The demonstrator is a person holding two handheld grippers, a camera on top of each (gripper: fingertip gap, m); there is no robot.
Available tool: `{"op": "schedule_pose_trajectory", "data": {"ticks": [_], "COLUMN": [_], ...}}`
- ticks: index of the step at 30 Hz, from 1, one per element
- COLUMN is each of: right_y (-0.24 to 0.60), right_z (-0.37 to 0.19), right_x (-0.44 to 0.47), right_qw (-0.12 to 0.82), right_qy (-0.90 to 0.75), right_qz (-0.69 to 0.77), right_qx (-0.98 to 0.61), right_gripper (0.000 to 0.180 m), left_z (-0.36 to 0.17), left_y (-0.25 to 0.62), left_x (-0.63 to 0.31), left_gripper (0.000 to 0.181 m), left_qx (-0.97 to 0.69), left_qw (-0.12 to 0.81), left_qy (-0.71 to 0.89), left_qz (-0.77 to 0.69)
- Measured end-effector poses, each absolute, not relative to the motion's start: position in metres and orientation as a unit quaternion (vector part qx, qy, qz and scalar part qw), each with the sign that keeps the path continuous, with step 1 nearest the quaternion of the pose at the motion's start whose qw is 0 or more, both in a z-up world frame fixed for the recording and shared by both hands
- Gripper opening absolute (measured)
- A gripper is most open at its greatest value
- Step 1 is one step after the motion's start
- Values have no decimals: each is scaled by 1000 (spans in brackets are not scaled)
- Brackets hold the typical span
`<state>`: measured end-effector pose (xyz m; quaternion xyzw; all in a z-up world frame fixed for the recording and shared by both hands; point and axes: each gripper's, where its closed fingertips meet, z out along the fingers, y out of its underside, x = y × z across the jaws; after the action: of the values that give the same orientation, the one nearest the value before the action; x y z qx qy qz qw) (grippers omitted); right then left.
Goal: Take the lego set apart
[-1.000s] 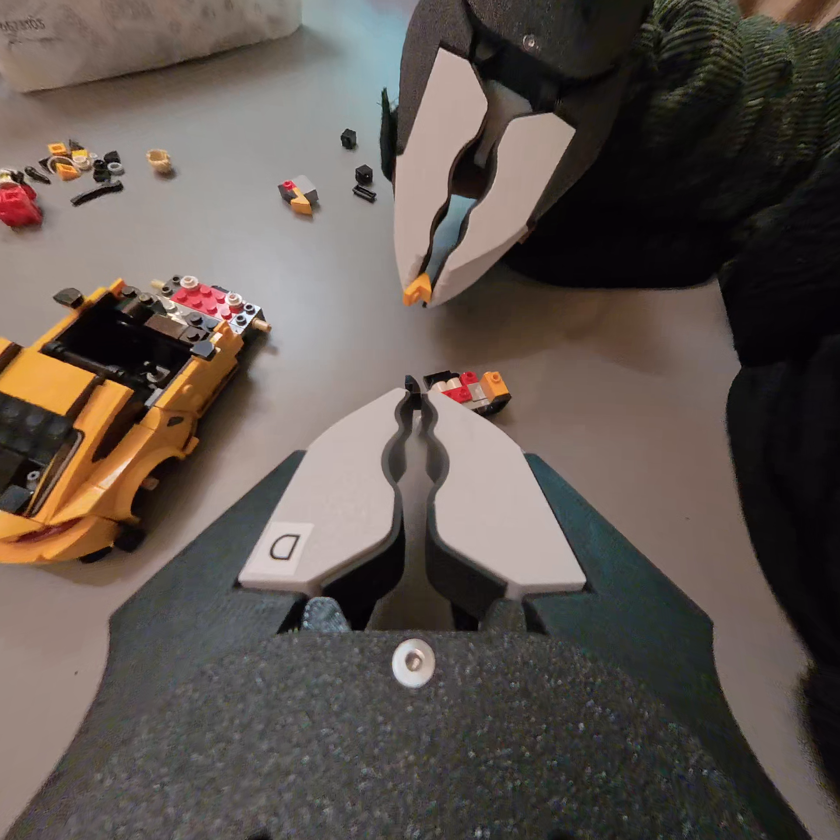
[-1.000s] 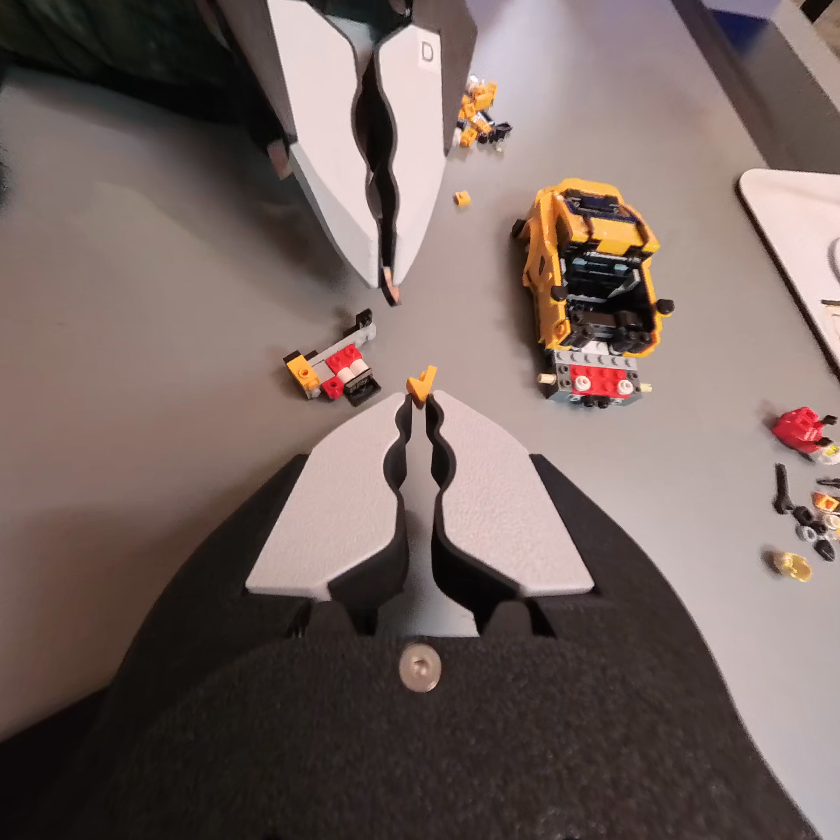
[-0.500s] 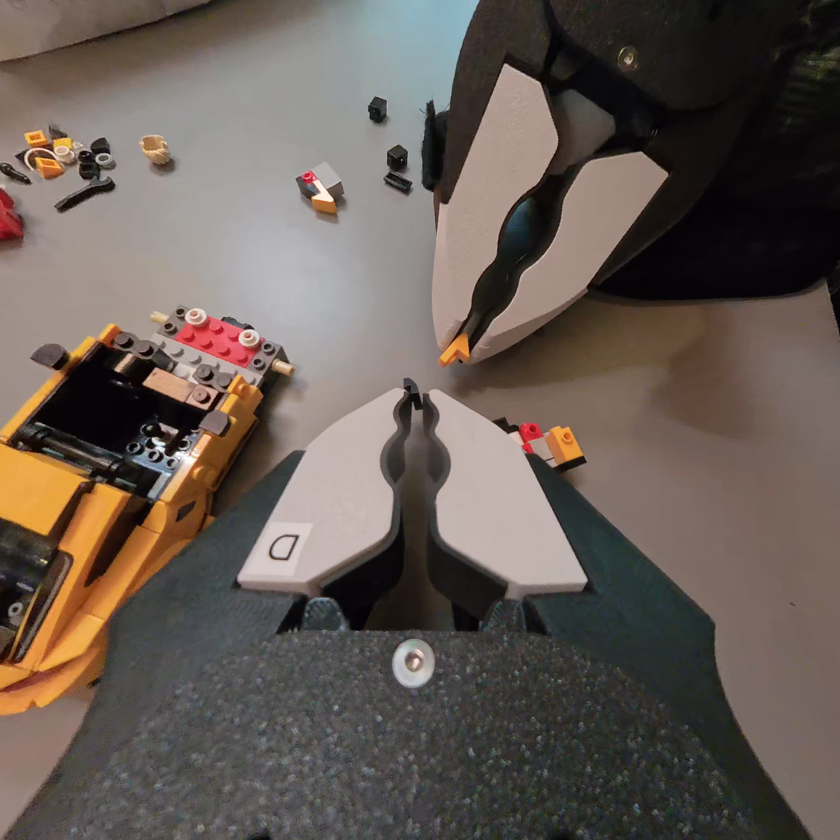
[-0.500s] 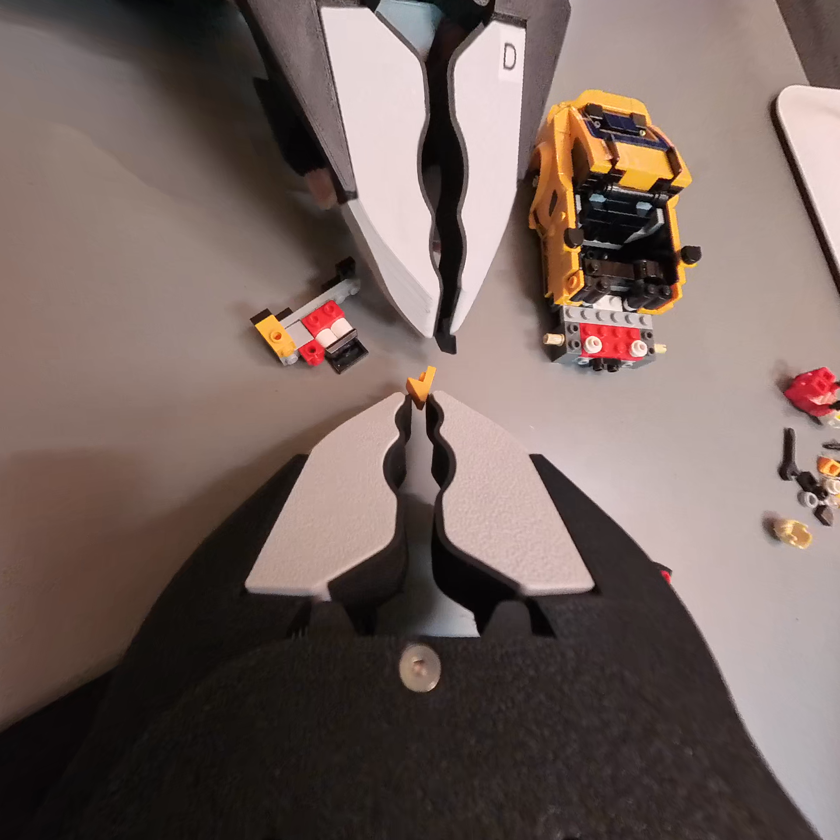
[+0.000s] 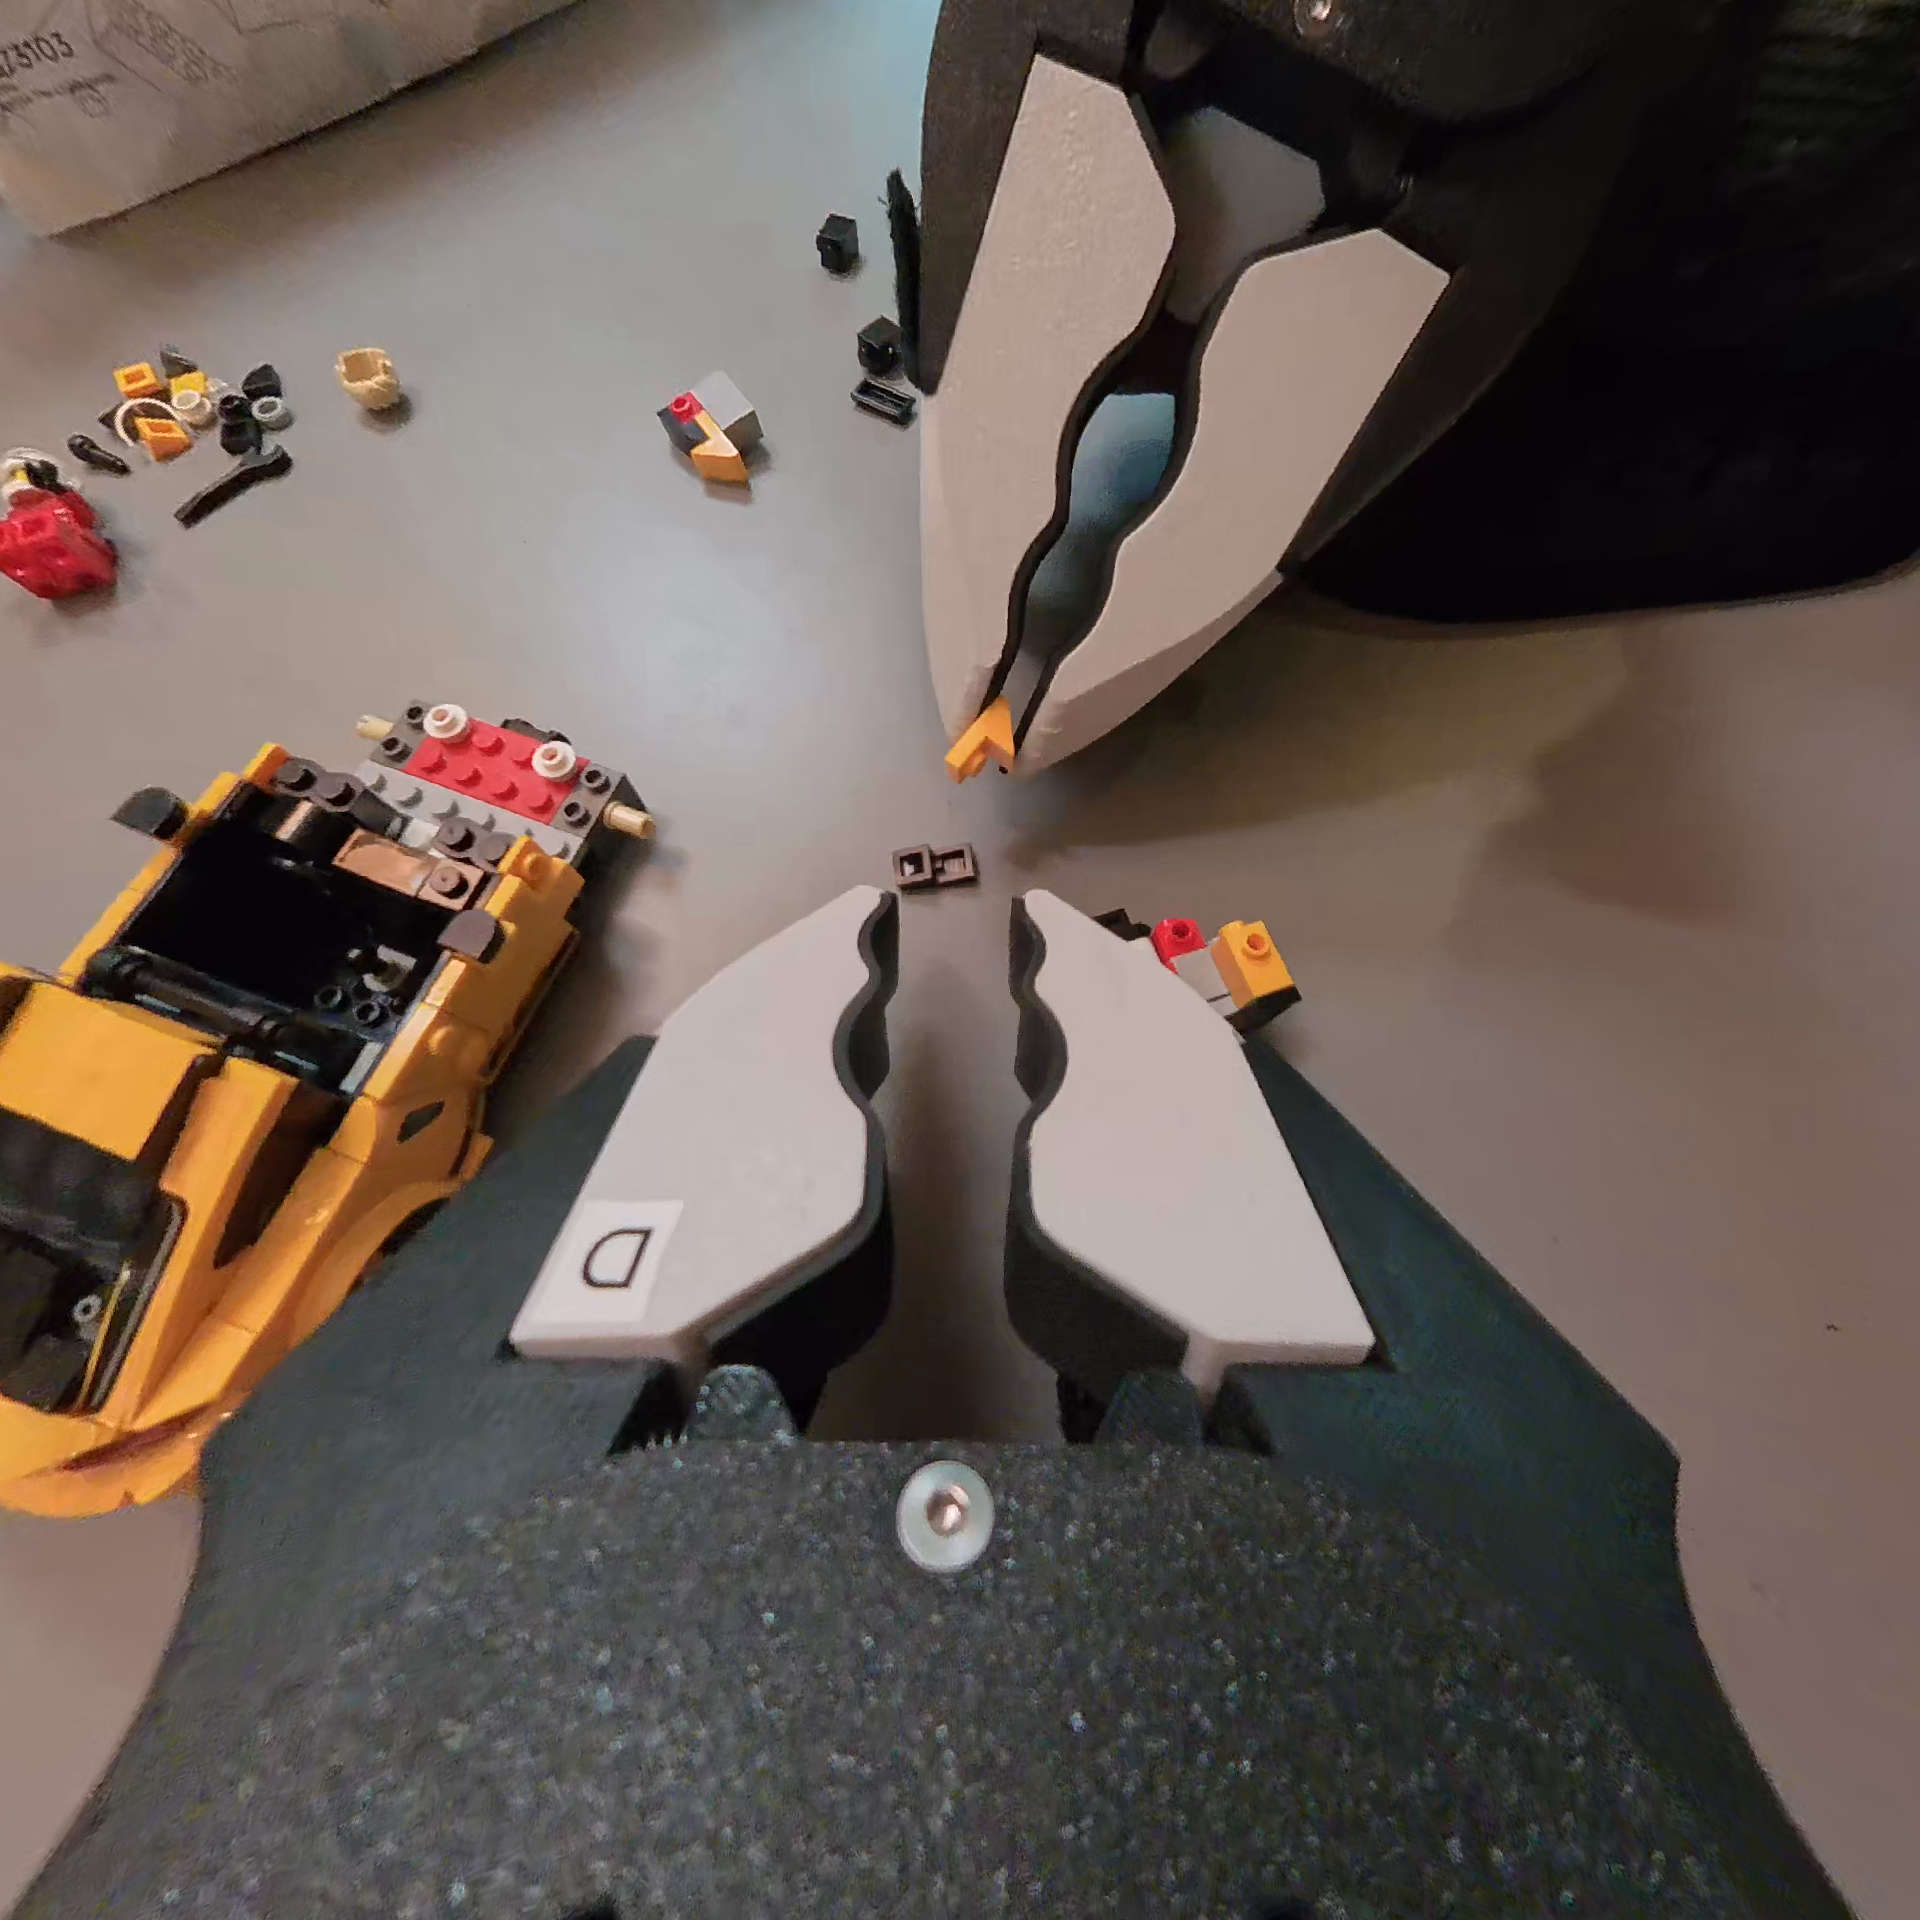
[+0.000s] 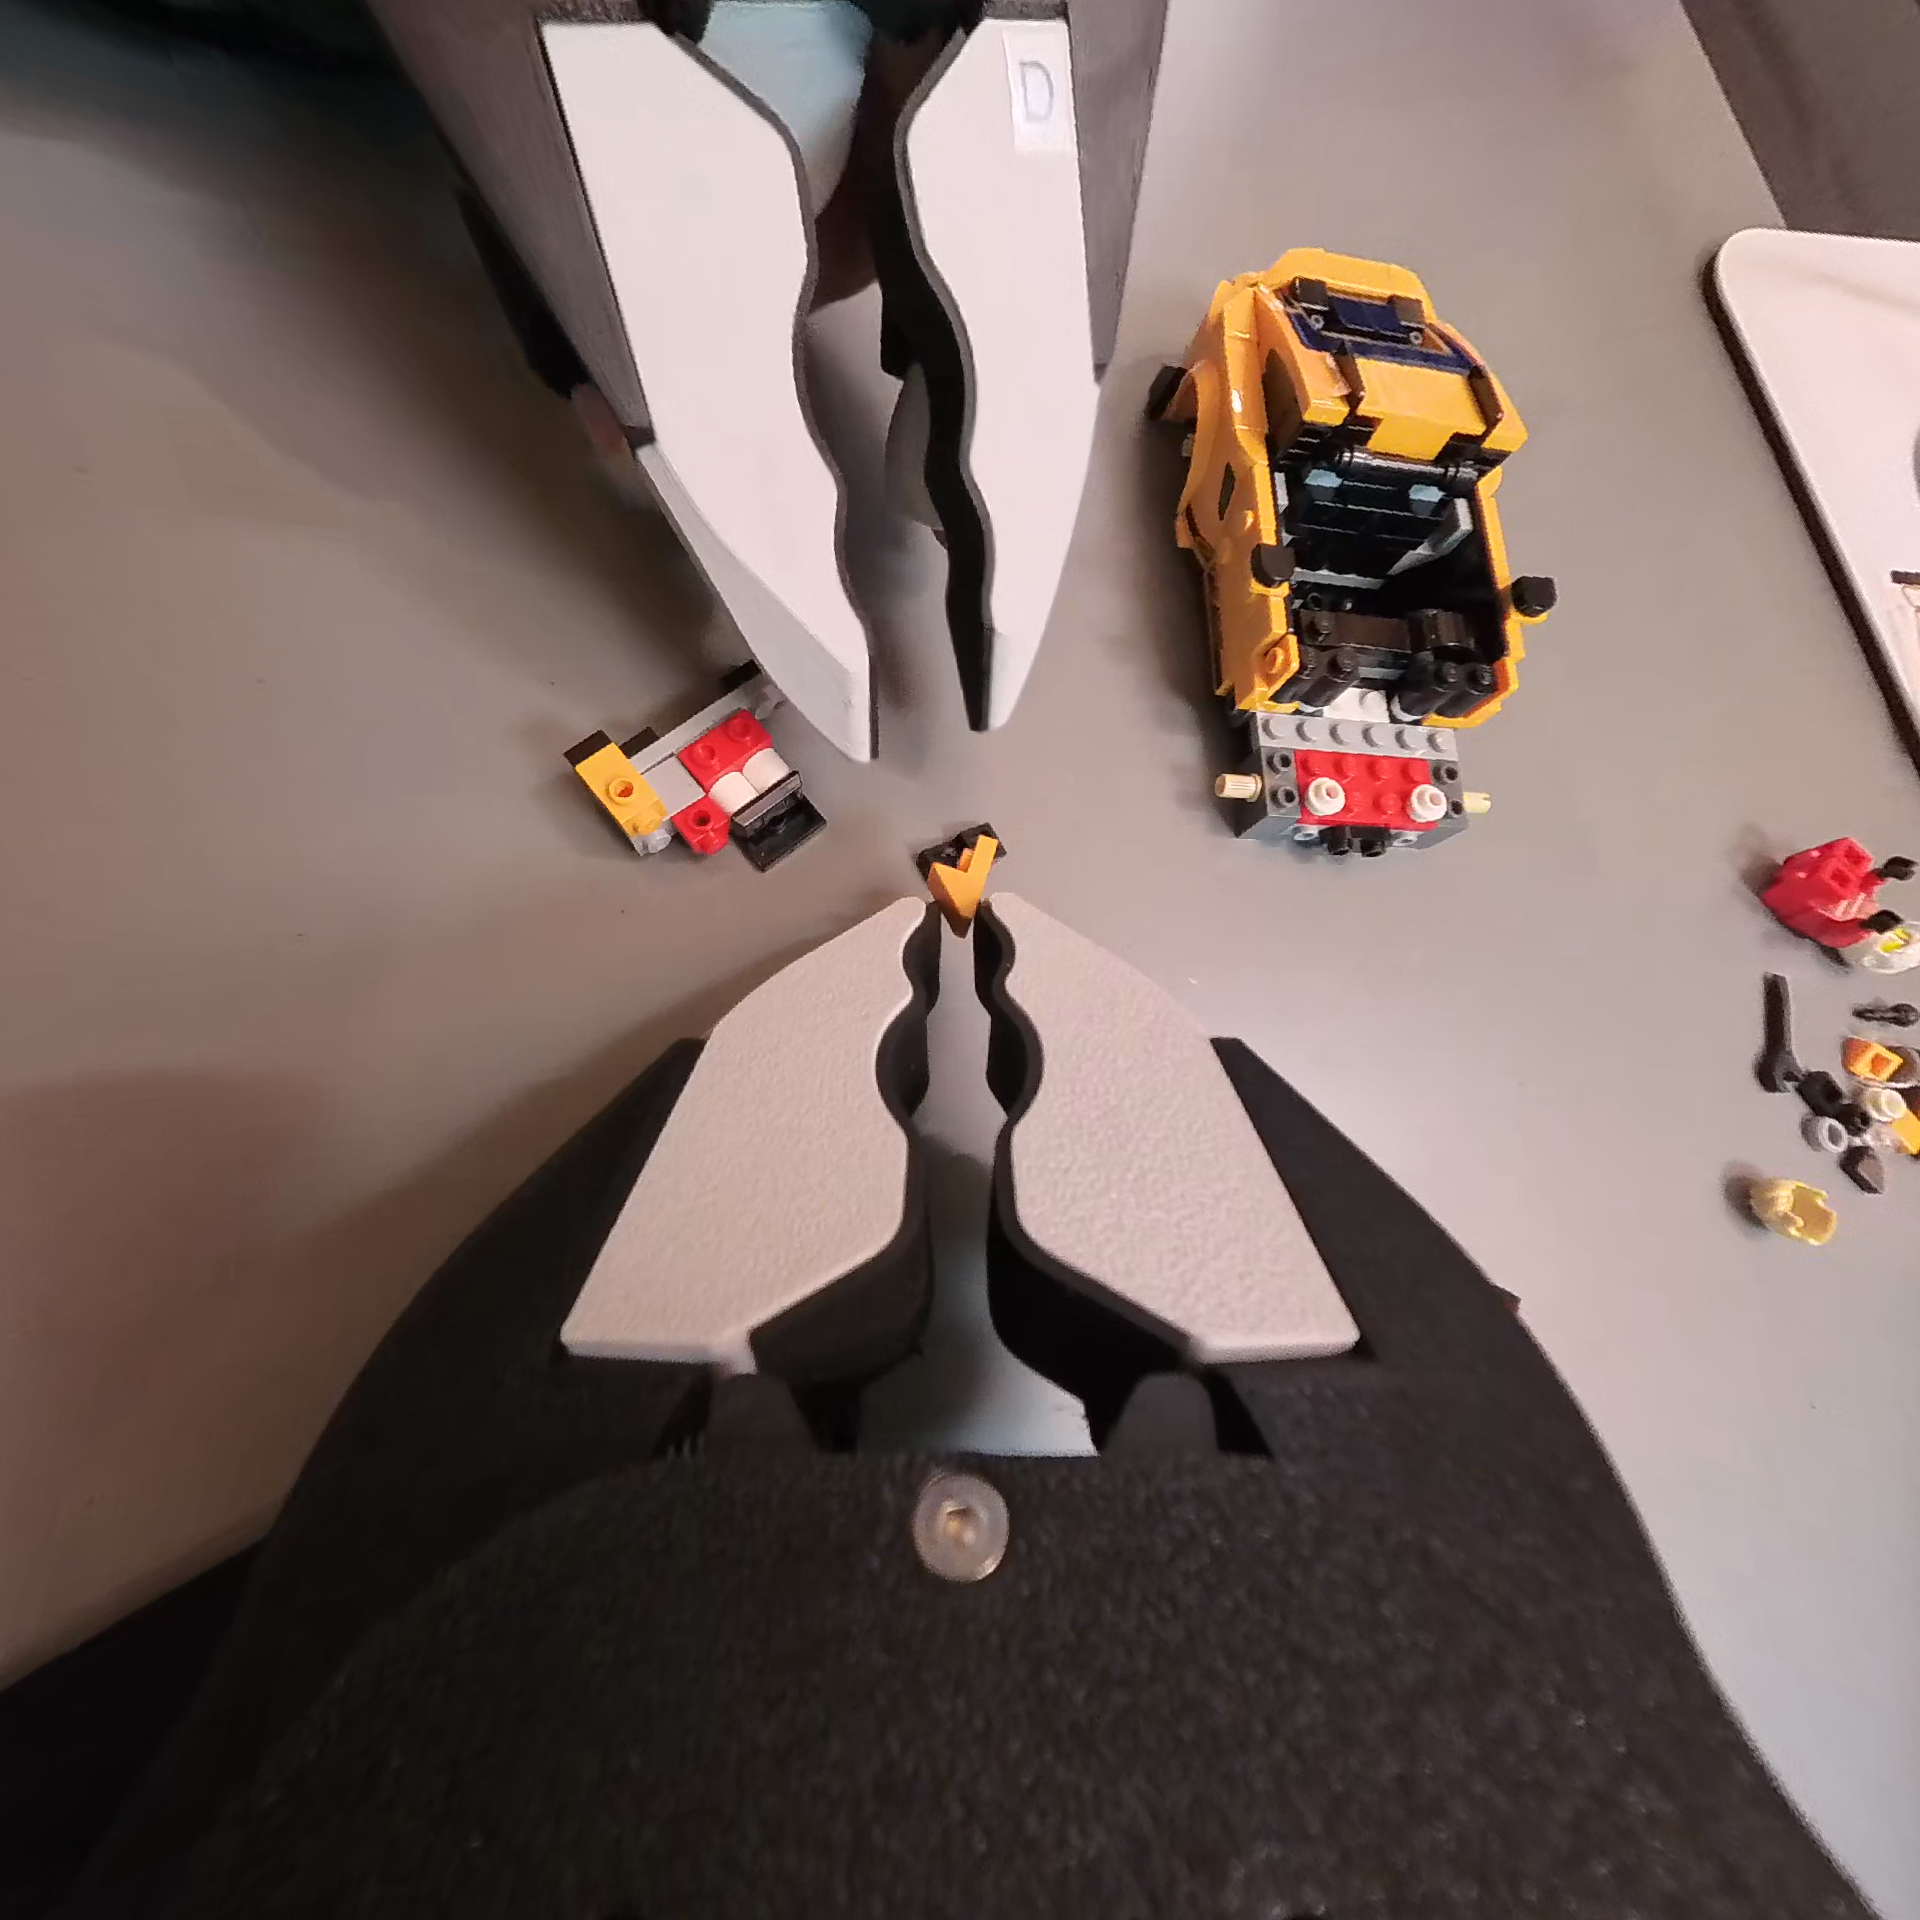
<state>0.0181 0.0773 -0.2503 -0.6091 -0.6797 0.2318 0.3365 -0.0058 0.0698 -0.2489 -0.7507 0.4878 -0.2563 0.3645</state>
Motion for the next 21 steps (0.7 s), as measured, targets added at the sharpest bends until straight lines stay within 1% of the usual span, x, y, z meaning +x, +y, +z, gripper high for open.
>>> {"op": "schedule_pose_trajectory", "data": {"ticks": [6,12,13,15,18,21], "right_y": [80,85,85,85,85,85], "right_z": [-248,-245,-244,-243,-242,-239], "right_x": [18,19,19,19,18,19], "right_qw": [340,348,349,351,354,360], "right_qy": [-672,-660,-659,-659,-659,-657], "right_qz": [234,235,236,236,237,238], "right_qx": [-615,-623,-622,-621,-620,-618], "right_gripper": [6,6,6,6,6,6], "left_z": [-251,-266,-266,-267,-266,-254], "left_y": [72,78,78,79,80,81], "left_x": [-1,9,10,8,0,-22], "left_gripper": [17,25,24,18,17,16], "left_qx": [-757,-787,-786,-791,-795,-797], "left_qw": [359,311,312,309,309,323], "left_qy": [484,472,474,475,477,474], "left_qz": [-253,-246,-245,-233,-213,-191]}}
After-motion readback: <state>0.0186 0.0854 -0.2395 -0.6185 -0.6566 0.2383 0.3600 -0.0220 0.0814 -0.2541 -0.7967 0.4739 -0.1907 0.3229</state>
